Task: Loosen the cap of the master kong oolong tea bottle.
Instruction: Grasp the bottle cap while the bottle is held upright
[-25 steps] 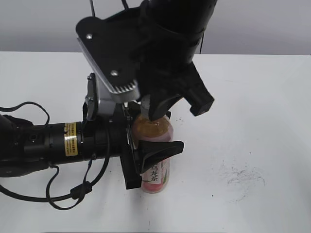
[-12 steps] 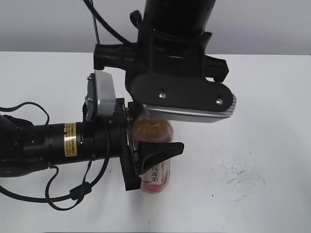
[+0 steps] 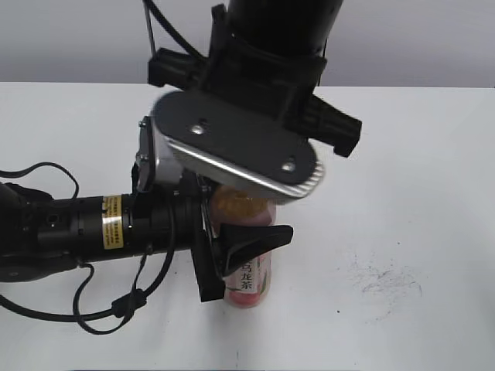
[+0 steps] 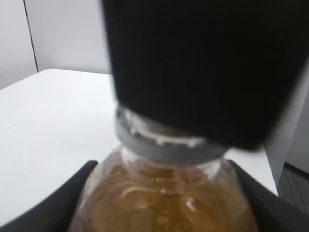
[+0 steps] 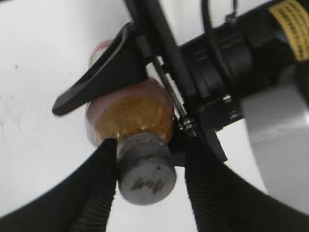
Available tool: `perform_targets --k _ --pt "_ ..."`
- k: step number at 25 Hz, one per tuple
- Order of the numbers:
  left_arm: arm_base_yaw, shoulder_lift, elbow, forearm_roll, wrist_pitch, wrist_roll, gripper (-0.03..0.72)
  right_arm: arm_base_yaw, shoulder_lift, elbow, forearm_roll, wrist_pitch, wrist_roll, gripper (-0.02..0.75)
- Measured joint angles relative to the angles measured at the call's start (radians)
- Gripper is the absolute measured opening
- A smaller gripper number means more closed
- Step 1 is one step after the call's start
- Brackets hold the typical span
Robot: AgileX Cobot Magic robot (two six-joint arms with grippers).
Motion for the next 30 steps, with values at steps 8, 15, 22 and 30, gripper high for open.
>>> perform_targets --k 8,15,22,30 --pt "0.000 0.000 0.000 -0.014 0.005 -0.006 0.446 0.011 0.000 -0.003 0.026 -0.021 0.835 0.538" --pt "0.000 0.000 0.000 -0.014 0.005 -0.006 0.446 0.011 0.027 0.000 -0.054 -0.022 1.655 0.547" --pt "0.000 0.000 0.000 -0.023 0.009 -0.014 0.446 0.012 0.027 0.003 -0.177 -0.019 2.135 0.547" --pt "0.000 0.000 0.000 -0.028 0.009 -0.016 0.446 0.012 0.027 0.004 -0.171 -0.019 2.184 0.546"
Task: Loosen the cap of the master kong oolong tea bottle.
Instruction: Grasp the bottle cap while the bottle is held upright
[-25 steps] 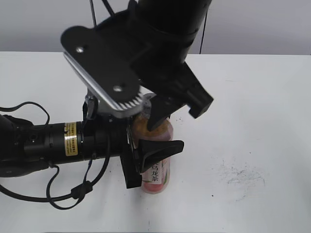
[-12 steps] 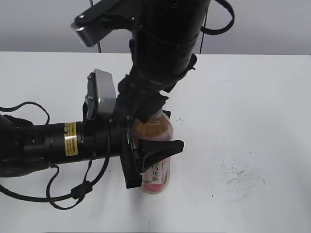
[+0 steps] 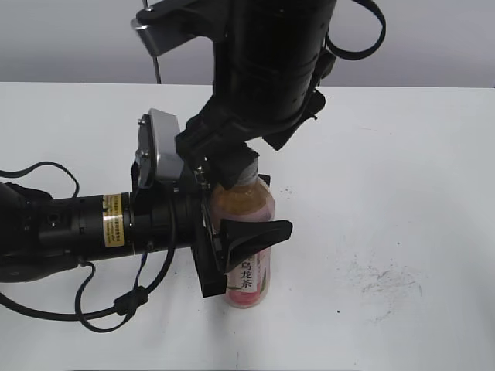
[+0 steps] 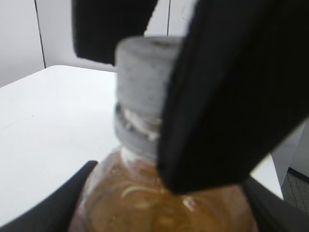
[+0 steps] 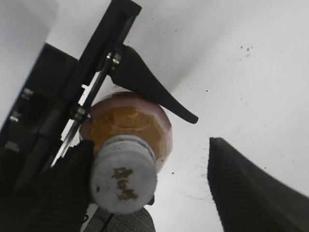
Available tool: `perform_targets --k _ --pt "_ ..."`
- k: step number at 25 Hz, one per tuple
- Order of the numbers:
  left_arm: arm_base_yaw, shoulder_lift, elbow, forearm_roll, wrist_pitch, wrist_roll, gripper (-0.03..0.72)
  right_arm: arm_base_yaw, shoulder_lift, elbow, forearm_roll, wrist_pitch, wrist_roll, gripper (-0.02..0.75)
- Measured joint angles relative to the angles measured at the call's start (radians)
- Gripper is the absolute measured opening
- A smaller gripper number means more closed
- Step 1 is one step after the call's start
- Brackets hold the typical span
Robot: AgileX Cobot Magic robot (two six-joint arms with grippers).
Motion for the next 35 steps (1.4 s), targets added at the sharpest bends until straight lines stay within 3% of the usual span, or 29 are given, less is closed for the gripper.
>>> perform_targets --k 3,8,15,28,35 --pt "0.000 0.000 0.000 0.002 0.000 0.002 0.446 0.000 0.001 0.000 0.010 0.000 -0.002 0.502" --pt "-0.001 0.000 -0.001 -0.001 0.002 0.001 0.446 0.000 0.003 0.000 0.045 -0.003 -0.018 0.279" --pt "-0.001 0.000 -0.001 -0.002 0.004 0.000 0.446 0.000 0.004 -0.001 0.048 -0.004 -0.266 0.281" --pt "-0.002 0.000 -0.001 0.014 -0.002 0.016 0.446 0.000 0.004 -0.005 0.123 -0.006 -1.203 0.279" --pt "-0.002 0.000 -0.001 0.017 -0.002 0.017 0.446 0.000 0.004 -0.005 0.154 -0.006 -1.312 0.272"
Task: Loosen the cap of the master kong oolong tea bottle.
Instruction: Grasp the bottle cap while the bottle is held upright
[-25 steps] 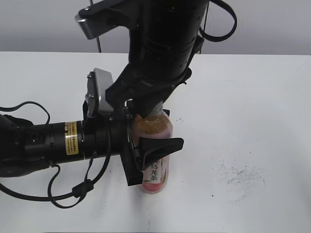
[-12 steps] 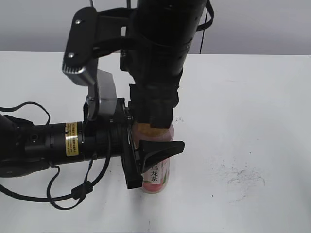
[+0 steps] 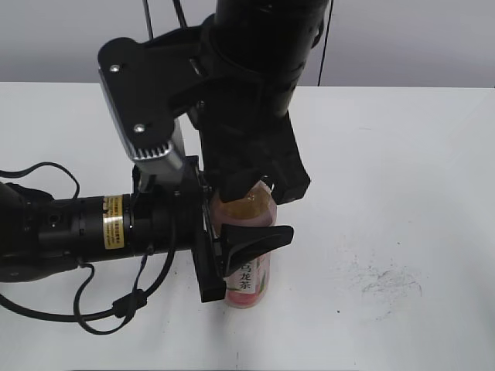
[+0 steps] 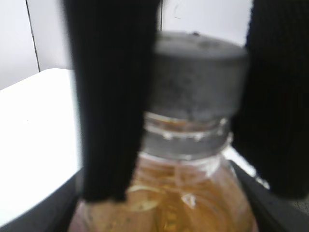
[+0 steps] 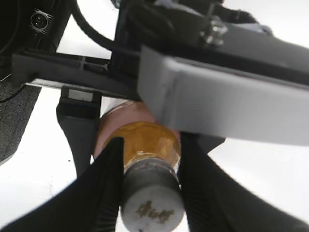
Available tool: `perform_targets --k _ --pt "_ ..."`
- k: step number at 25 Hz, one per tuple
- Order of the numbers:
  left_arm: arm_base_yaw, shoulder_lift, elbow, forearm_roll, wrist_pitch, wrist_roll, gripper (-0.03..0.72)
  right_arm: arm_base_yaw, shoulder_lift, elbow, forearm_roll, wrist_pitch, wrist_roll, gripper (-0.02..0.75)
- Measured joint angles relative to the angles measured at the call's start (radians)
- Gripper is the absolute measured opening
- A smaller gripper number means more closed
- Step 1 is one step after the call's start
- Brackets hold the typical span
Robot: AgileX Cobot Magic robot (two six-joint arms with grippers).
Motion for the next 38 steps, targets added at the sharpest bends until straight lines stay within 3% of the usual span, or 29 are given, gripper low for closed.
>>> perform_targets --k 3,8,13,20,38 --pt "0.000 0.000 0.000 0.001 -0.001 0.000 0.446 0.000 0.000 -0.001 0.001 0.000 0.023 0.281" --pt "0.000 0.000 0.000 -0.005 0.000 -0.005 0.446 0.000 0.000 -0.002 0.007 0.000 0.115 0.421" --pt "0.000 0.000 0.000 -0.006 0.000 -0.007 0.446 0.000 0.000 -0.002 -0.004 0.001 0.293 0.475" --pt "0.001 0.000 0.000 -0.016 0.003 -0.015 0.446 0.000 0.000 -0.002 -0.106 -0.056 0.642 0.486" --pt "0.001 0.000 0.000 -0.014 0.002 -0.011 0.446 -0.023 0.000 -0.002 -0.075 -0.019 1.062 0.487"
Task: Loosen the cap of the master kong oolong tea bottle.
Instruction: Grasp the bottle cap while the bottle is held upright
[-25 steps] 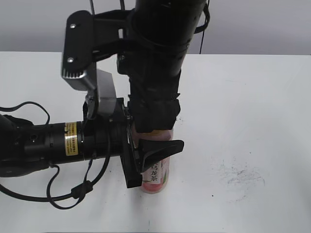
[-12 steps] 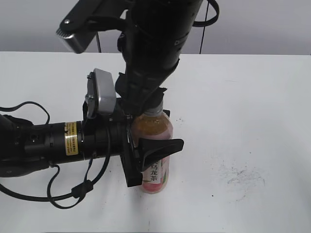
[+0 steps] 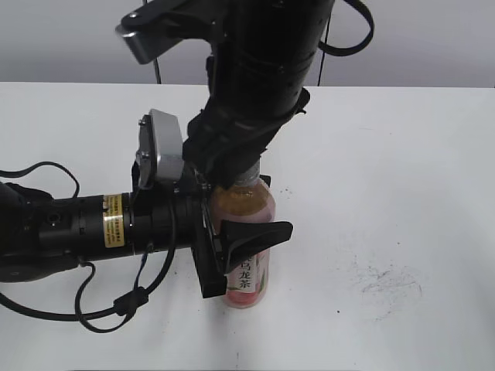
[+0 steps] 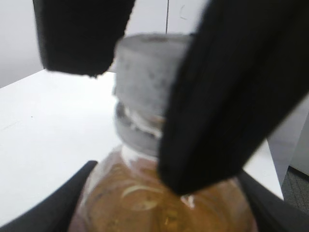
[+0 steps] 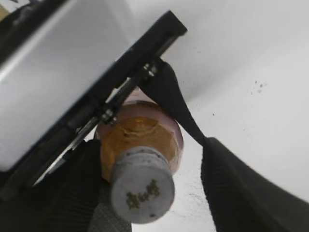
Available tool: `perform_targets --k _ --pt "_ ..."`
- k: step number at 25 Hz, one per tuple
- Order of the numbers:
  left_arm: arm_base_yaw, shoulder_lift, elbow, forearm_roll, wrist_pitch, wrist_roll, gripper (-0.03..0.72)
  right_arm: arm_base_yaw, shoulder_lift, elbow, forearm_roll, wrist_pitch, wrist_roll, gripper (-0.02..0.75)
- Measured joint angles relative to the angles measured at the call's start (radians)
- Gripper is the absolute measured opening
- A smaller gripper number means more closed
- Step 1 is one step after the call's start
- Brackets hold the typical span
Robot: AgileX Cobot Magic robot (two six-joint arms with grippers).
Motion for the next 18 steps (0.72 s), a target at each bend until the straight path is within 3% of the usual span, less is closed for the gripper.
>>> perform_targets --k 18 --pt "0.000 0.000 0.000 0.000 0.000 0.000 0.446 -0.022 -0.009 -0.041 0.076 0.017 0.078 0.482"
